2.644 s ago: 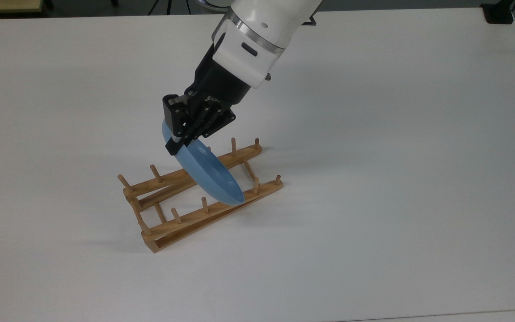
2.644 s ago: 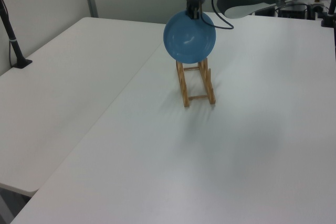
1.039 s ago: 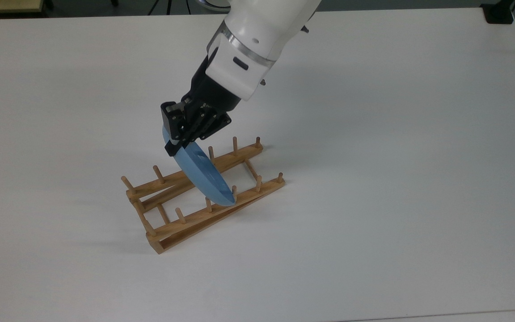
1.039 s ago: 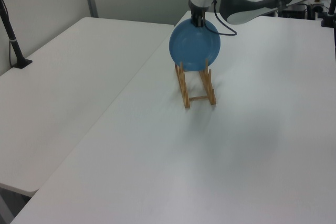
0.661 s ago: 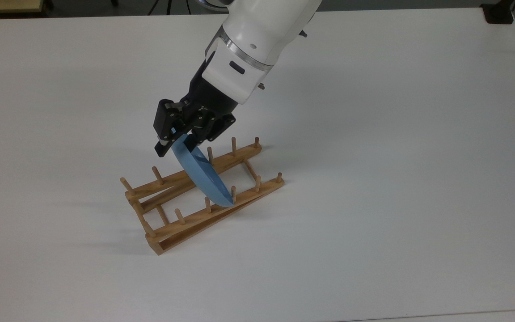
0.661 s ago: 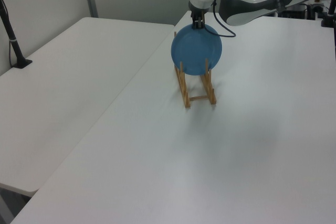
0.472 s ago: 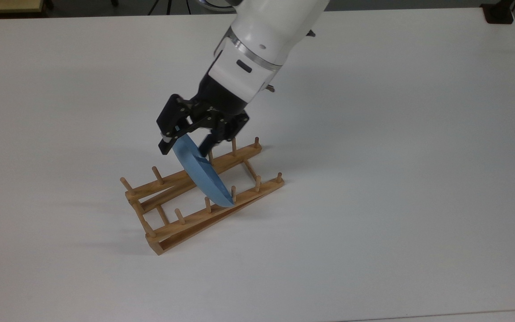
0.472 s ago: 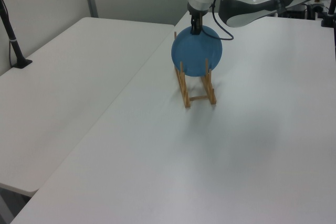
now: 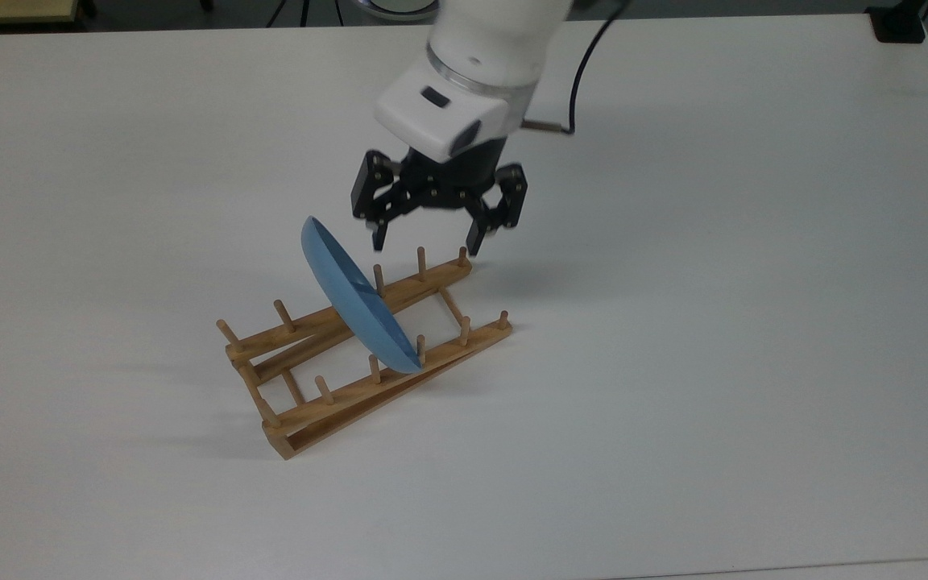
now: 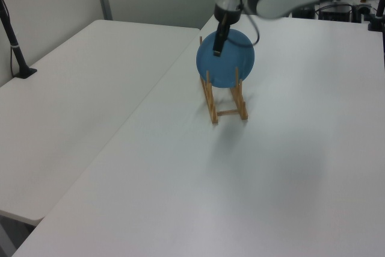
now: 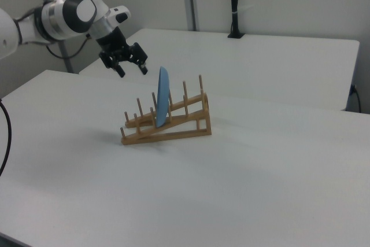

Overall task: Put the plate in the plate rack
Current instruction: 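Open the gripper and raise it away from the plate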

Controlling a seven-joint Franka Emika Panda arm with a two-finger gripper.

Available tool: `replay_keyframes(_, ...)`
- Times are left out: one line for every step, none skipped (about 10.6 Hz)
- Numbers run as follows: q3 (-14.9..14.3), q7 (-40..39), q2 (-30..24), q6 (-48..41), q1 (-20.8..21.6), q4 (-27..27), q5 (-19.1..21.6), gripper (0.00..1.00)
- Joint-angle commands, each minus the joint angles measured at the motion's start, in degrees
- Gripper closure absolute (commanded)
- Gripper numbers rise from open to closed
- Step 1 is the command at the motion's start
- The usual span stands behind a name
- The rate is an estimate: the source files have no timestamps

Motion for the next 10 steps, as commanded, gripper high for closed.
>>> replay_keyframes(12.2,5.3,-8.2,-14.7,-13.7,-1.7,10.9,0.00)
replay_keyframes(12.4,5.8,-9.9,-20.0,-14.7,-2.3,11.2,0.00)
replay_keyframes(12.4,4.9,-12.0,-23.2,-15.7,-4.5,11.1,0.00)
replay_keyframes(12.4,4.0,-14.7,-23.5,-17.3,-7.9,10.7,0.00)
replay_keyframes(12.2,3.2,-16.1,-23.3,-18.3,-9.6,10.3,0.00)
replay_keyframes(11.9,2.1,-16.2,-23.2,-19.7,-9.6,10.3,0.00)
replay_keyframes(11.4,0.4,-16.1,-23.1,-20.2,-9.5,10.3,0.00)
replay_keyframes(10.4,0.2,-16.0,-23.1,-20.1,-9.7,10.2,0.00)
replay_keyframes(9.5,-0.3,-15.7,-23.1,-19.9,-9.8,10.2,0.00)
replay_keyframes(9.3,-0.5,-15.7,-23.0,-19.6,-9.8,10.2,0.00)
